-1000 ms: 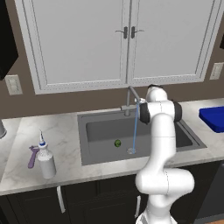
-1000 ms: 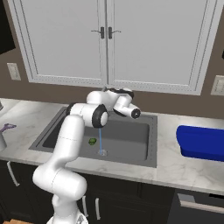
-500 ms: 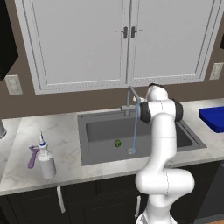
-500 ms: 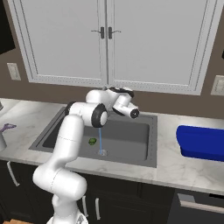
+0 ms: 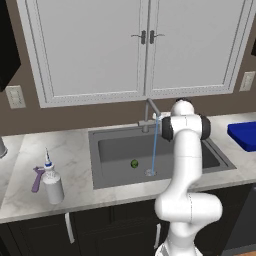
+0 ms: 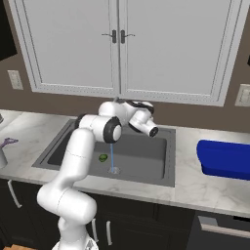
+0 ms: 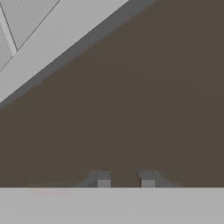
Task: Pick up all produce items and place them in the sink. Turn on the sink faucet to wash them. Then turn the sink off and put them in the tray.
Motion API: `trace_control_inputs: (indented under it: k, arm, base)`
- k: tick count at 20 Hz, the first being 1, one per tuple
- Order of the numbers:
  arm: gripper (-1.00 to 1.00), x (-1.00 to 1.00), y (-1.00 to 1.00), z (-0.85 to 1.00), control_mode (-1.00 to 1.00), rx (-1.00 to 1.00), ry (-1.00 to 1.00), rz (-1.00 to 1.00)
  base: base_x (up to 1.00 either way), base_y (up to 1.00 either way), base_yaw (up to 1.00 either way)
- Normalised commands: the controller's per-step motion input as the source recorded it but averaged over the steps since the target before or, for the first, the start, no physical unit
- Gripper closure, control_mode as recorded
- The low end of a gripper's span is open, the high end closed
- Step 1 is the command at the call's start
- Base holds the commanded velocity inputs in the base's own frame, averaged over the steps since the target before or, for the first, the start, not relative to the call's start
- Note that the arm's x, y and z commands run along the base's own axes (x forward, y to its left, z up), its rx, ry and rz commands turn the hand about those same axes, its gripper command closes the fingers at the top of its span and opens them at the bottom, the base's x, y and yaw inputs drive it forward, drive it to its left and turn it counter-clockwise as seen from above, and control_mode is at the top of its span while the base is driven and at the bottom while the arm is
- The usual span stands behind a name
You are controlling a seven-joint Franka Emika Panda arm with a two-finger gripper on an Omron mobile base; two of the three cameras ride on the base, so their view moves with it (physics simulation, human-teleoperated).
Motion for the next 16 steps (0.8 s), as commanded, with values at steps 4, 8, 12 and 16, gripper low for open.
trace_control_inputs:
  k: [4,8,12,16]
  arm:
    - [1.0,0.0,0.58,0.31,-1.0,-0.06,-0.12,0.19]
    - [1.0,0.0,0.67,0.37,-1.0,-0.08,-0.08,0.18]
    - [1.0,0.0,0.7,0.37,-1.0,-0.09,-0.06,0.16]
    - [1.0,0.0,0.69,0.36,-1.0,-0.08,-0.06,0.16]
  base:
    - [0.0,0.0,0.0]
    - [0.0,0.0,0.0]
    - [0.0,0.0,0.0]
    - [0.0,0.0,0.0]
